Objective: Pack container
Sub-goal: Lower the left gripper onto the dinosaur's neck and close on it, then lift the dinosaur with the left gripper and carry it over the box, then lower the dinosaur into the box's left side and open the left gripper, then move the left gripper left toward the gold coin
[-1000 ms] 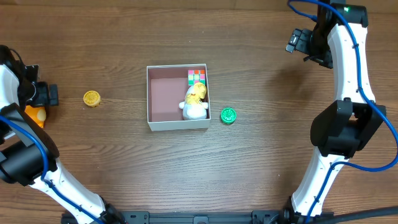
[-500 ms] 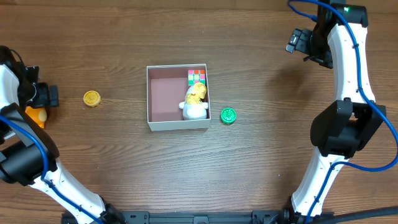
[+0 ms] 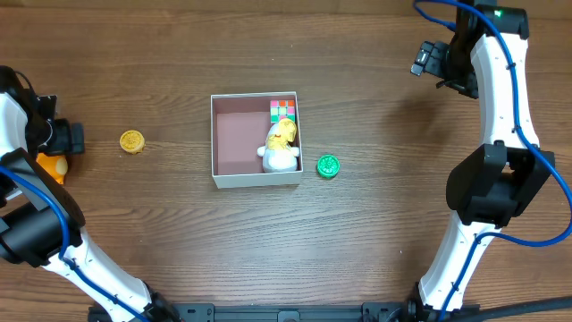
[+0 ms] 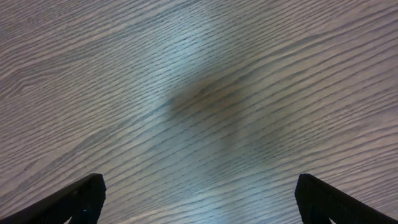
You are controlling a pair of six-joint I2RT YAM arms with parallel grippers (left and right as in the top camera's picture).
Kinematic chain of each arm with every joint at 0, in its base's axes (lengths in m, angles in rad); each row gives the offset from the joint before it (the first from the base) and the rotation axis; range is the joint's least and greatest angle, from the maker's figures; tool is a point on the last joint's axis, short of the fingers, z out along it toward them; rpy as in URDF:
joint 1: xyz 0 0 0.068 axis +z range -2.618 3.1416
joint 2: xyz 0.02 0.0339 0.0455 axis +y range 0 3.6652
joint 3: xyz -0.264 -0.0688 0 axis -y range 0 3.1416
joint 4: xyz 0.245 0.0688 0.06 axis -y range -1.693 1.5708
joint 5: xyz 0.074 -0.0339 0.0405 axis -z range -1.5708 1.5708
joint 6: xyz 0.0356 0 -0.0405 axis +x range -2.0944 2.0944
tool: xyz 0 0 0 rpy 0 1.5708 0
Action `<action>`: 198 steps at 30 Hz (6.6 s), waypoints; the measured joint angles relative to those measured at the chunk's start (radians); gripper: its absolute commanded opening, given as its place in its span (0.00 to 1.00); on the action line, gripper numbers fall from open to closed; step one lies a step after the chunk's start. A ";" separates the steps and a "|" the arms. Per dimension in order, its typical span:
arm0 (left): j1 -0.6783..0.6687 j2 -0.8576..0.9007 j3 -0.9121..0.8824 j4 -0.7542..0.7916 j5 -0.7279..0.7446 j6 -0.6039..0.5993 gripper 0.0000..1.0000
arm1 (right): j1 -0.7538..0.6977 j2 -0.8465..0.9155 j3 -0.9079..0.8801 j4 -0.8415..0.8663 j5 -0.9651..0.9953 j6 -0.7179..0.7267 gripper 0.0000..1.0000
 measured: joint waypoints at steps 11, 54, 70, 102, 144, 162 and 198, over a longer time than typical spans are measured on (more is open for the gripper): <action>0.001 0.000 -0.045 0.033 -0.012 0.010 0.79 | 0.000 0.000 0.000 0.000 0.000 0.000 1.00; -0.016 0.037 0.373 -0.281 0.174 -0.081 0.11 | 0.000 0.000 0.000 0.000 0.000 0.000 1.00; -0.263 0.037 0.573 -0.503 0.371 -0.108 0.15 | 0.000 0.000 0.000 0.000 0.000 0.000 1.00; -0.869 0.037 0.613 -0.552 0.291 -0.584 0.21 | 0.000 0.000 0.000 0.000 -0.001 0.000 1.00; -0.654 0.035 0.711 -0.678 0.079 -0.612 1.00 | 0.000 0.000 0.000 0.000 0.000 0.000 1.00; -0.430 0.034 0.438 -0.656 0.016 -0.544 1.00 | 0.000 0.000 0.000 0.000 0.000 -0.001 1.00; -0.343 0.043 0.137 -0.191 0.037 -0.267 1.00 | 0.000 0.000 0.000 0.000 0.000 0.000 1.00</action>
